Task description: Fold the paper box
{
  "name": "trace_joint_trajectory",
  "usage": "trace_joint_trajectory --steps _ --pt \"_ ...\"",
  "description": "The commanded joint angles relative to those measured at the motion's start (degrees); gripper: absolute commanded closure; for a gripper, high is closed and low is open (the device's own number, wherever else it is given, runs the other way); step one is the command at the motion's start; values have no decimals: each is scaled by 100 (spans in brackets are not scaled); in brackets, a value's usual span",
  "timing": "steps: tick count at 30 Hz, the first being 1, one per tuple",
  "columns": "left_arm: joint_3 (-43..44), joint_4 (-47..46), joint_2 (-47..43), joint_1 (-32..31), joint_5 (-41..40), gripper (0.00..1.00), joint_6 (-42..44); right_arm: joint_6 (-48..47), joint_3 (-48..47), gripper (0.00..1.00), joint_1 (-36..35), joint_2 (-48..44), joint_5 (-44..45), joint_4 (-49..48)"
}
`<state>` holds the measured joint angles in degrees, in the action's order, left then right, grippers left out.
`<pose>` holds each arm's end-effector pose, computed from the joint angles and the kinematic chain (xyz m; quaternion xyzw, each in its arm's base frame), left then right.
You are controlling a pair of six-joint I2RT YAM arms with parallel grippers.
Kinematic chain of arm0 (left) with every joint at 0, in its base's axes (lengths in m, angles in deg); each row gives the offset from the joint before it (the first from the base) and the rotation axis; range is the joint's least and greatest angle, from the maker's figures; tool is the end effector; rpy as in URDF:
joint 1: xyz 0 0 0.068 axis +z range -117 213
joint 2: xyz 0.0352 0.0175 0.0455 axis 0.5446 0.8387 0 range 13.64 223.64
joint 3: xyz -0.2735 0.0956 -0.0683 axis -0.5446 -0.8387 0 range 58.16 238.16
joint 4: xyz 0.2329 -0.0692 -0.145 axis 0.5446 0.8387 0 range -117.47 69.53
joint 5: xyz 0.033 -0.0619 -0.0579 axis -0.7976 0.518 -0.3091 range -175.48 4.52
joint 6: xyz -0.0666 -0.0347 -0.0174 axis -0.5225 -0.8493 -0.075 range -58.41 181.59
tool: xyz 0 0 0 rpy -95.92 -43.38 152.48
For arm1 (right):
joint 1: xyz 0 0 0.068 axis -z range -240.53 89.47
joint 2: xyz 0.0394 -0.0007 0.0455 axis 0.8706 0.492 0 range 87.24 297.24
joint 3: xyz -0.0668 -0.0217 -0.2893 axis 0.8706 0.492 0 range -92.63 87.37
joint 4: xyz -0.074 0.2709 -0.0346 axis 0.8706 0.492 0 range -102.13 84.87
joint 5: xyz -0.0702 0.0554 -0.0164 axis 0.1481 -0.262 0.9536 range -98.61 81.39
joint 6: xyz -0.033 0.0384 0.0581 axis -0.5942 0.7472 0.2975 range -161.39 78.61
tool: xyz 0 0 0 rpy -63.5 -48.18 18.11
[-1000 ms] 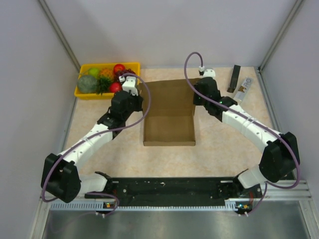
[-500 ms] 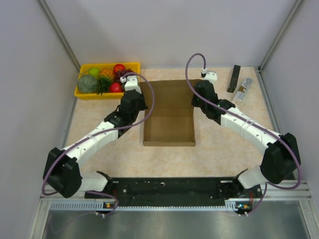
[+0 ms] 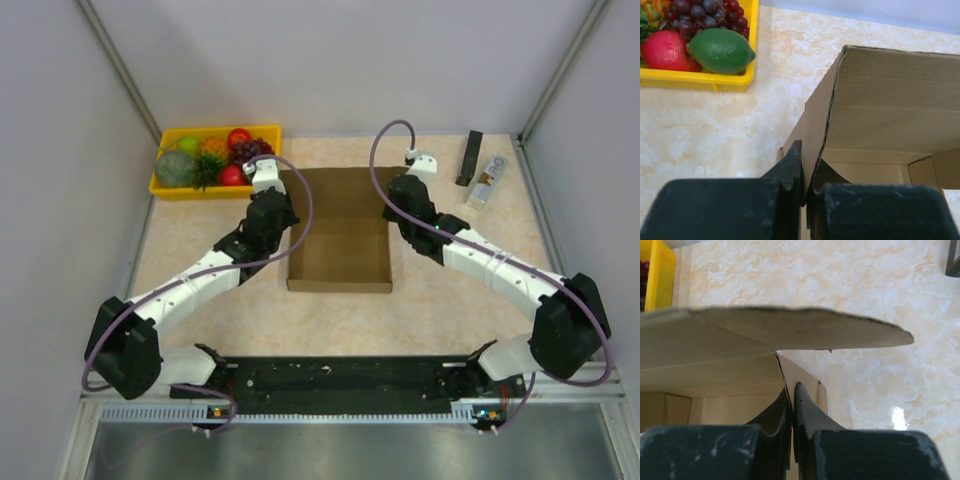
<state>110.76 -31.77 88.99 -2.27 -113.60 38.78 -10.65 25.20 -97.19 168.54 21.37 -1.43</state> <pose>0.2970 -0.1723 0.3037 -0.0557 0.7978 -0.1029 0.5915 0.3102 0.1902 0.3038 0.0863 0.8414 0.0825 0.5271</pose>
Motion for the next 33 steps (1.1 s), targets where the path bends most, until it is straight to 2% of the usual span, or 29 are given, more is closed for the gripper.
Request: trace_joint_trajectory --steps 1,12,22,27,33 --pt "-469 -256 -292 -77 245 100 -101 -226 678 100 -332 -351 -177 -708" --pt "-1866 -1300 -1092 -121 562 100 -110 -973 2182 100 -473 -1238 -414 -2378" --pt "-2973 -2277 -1470 -130 782 96 162 -1176 2991 100 -745 -1186 43 -3810" --pt "-3335 -2576 -1594 -138 808 97 268 -1193 3290 100 -789 -1344 166 -3936" --pt "-3678 -2884 -1743 -147 746 98 215 -1070 3440 95 -886 -1617 263 -3759"
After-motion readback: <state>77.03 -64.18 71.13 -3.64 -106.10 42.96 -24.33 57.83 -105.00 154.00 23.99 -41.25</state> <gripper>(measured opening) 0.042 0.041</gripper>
